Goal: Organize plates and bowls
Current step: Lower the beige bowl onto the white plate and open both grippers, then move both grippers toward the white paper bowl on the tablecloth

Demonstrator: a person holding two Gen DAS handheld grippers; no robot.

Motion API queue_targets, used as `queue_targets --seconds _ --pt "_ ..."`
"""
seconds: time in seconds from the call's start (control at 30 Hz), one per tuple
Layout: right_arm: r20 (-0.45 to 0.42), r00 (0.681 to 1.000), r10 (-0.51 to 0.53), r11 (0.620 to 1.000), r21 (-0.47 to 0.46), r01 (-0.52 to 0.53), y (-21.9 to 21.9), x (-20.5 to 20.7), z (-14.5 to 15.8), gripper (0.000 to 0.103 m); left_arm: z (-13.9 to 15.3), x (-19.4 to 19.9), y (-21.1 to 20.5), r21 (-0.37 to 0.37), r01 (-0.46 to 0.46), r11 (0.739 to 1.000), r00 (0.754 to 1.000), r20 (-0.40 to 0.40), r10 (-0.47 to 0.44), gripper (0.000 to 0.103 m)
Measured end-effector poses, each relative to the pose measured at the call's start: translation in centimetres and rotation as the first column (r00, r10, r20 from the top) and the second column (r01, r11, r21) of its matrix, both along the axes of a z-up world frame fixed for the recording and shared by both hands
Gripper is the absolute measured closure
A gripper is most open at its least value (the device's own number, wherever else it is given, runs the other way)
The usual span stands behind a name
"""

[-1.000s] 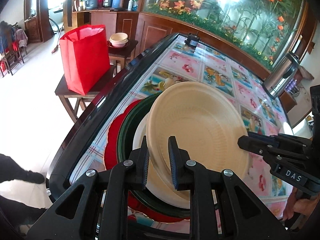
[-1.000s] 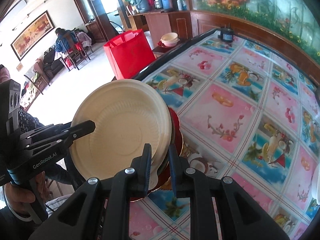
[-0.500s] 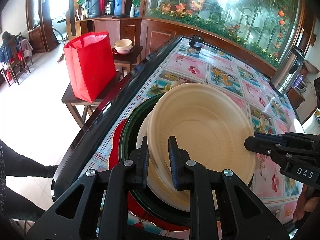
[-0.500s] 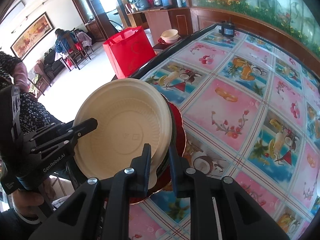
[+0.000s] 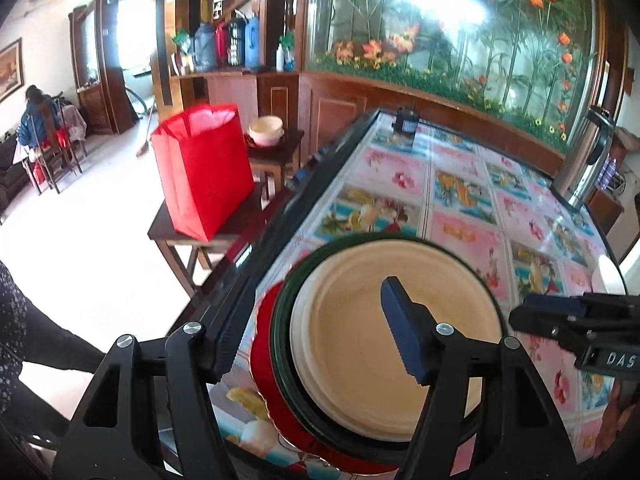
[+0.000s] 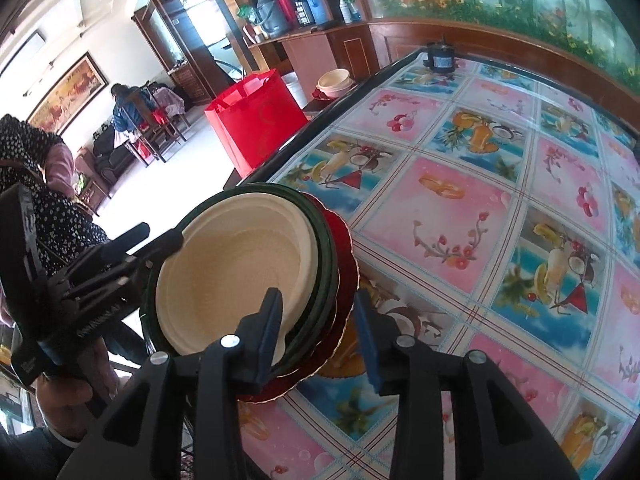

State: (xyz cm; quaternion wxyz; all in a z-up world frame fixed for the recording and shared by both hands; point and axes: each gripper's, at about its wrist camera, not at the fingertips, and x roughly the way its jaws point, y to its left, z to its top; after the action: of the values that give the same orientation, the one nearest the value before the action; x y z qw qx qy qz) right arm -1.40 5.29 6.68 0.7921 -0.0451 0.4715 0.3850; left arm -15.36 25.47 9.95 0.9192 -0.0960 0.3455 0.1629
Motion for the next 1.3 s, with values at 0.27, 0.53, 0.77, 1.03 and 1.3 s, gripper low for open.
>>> queue_targets --seconds 0.27,0.53,0.77,1.03,1.3 --pt "0.008 1.000 -0.010 0.999 0.041 0.010 -1.2 -0.6 0.7 0.057 1.0 0.6 -2.0 0.012 0.036 0.999 0.999 0.018 -0.036 0.037" --pt "0.038 0.998 -0.059 0.996 0.064 0.057 -4.4 -0.9 1.6 0.047 1.6 2.4 -6.2 0.006 0.124 0.992 0.992 0.038 -0.124 0.037" --pt "0.049 0.981 -0.190 0.979 0.088 0.185 -11.4 -0.4 2.5 0.043 1.6 5.3 -11.7 0.008 0.223 0.975 0.974 0.028 -0.223 0.037" --pt "0.068 0.907 -0.415 0.909 0.072 0.410 -22.5 0.1 3.0 0.038 1.5 8.5 -20.2 -0.005 0.376 0.927 0.926 0.016 -0.376 0.037" --pt "0.047 0.822 -0.567 0.823 0.056 0.565 -31.3 0.0 1.9 0.035 1.1 11.4 -28.0 -0.033 0.491 0.870 0.871 -0.005 -0.492 0.037"
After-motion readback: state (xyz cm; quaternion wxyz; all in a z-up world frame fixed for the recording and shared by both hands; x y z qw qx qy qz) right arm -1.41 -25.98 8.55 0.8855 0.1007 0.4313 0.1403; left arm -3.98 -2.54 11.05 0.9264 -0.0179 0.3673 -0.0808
